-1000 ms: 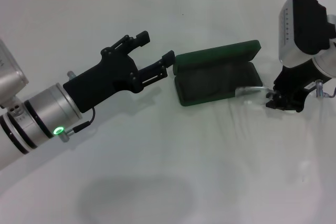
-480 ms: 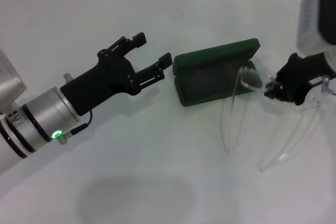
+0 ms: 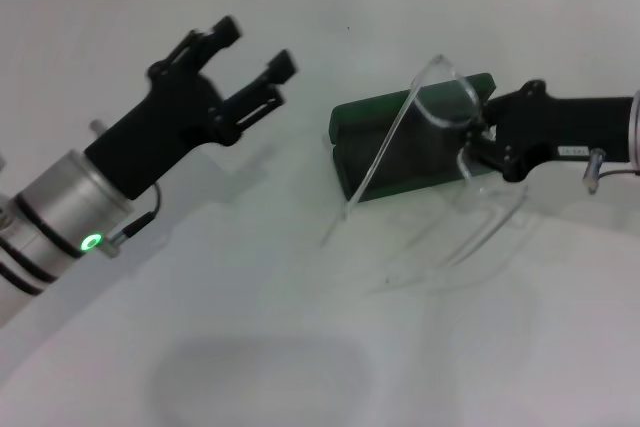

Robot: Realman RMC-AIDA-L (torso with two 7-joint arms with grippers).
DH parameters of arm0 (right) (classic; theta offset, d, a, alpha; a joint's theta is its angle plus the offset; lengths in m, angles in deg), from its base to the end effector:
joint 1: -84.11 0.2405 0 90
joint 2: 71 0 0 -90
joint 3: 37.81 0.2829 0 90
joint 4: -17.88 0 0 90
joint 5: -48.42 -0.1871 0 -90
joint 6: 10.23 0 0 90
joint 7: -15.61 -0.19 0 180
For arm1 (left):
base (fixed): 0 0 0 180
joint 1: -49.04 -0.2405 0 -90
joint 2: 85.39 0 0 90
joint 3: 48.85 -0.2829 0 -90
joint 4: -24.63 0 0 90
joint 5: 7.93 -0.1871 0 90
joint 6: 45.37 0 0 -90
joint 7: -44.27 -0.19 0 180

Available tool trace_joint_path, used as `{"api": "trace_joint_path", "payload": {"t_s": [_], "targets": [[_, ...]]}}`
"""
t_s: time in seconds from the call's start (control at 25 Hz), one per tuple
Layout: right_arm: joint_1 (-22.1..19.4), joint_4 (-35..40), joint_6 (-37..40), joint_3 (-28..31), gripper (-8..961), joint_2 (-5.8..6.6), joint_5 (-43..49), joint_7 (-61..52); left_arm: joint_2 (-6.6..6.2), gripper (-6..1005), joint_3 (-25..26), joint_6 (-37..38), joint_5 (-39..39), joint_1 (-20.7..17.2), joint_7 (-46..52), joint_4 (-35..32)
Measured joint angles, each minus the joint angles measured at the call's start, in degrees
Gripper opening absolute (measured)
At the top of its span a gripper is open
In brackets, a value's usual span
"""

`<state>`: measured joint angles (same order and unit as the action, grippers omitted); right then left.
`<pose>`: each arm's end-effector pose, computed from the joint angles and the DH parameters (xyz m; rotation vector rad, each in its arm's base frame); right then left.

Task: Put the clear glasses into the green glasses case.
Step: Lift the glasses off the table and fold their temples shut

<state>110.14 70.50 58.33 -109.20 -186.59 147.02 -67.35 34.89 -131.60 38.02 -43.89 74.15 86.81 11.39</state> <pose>0.2289 0.3720 -0.0535 -2.6871 0.3000 0.4377 -0.2254 0.3364 -0.0606 -2.1414 -0.4886 -1.2418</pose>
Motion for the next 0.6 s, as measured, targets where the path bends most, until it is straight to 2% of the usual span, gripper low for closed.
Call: {"api": "trace_joint_path", "payload": {"t_s": [0.12,0.36,0.4,0.6], "targets": [[2.9,-4.7,4.6,0.6,124,0.31,-1.1,0.2,-0.12,845,-2.8,0.7,-0.4,1.9,-2.2,-0.3],[5.8,-7.7,12.4,3.6,124,1.0,-0.9,-1.5,-0.37,845,-8.5,2.8,-0.8,5.7,-4.9,-0.8],[6.7,-8.8,15.6,5.8,124,1.43,-0.7,-2.4,-0.43,845,-9.1,3.2,-1.2,6.1,-5.5,-0.9],[7.5,-9.6,17.6,6.5,124,2.08,-0.9,-4.4,-0.14,846,-9.4,4.0,-2.2,6.2,-6.7,-2.3]]}}
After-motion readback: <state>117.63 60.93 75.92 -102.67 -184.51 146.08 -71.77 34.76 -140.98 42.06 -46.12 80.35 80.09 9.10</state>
